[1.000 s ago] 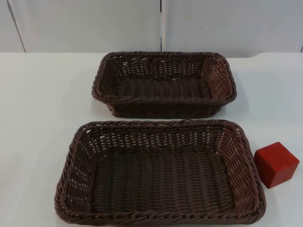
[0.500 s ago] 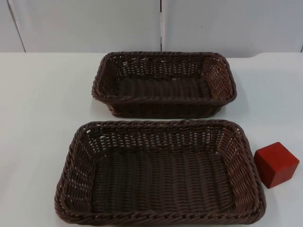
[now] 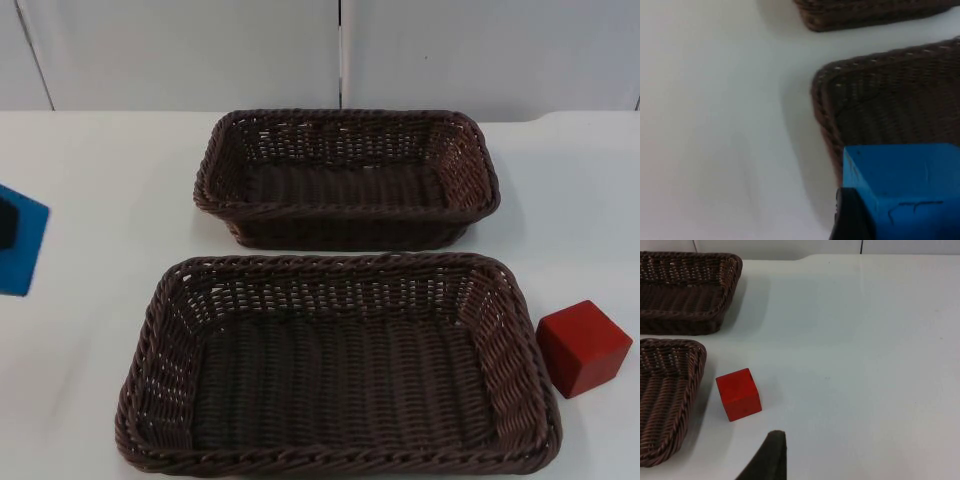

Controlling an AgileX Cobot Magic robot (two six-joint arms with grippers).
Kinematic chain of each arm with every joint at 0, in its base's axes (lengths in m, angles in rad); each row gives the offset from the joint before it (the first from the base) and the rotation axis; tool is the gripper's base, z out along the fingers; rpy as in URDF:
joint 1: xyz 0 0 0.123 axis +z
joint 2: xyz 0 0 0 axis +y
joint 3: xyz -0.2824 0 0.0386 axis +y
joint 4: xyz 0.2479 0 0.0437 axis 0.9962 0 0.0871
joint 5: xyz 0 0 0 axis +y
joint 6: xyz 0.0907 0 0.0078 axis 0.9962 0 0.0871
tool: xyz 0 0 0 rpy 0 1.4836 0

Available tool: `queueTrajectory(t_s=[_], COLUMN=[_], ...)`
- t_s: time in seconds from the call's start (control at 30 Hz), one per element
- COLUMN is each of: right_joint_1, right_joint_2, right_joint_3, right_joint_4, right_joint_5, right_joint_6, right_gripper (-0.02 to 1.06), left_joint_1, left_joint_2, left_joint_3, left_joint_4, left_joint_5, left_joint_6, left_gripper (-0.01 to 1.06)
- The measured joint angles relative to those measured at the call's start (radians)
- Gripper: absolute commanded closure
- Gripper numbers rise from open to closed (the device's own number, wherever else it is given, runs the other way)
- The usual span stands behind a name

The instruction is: Pick up one cube with the left hand and place it into the upper basket. Pick up one cube with the right hand and place it into the lower basket.

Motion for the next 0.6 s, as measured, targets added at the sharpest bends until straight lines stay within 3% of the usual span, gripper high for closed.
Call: queueTrajectory(t_s=[0.3, 0.6], right_joint_1=[0.0, 0.0], right_joint_2=[0.0, 0.0], right_joint_3=[0.0, 0.0], right_joint_4=[0.0, 0.0], right_joint_5=[0.0, 0.0], right_joint_6=[0.0, 0.0], right_gripper=[-0.01, -0.01], left_joint_1=[0.0, 0.0], left_joint_2=[0.0, 0.0], left_joint_3=[0.0, 0.0], left_joint_4=[-0.121, -0.165], left_joint_5=[0.031, -0.005], left_joint_6=[0.066, 0.071], left_gripper=[1.05, 1.05])
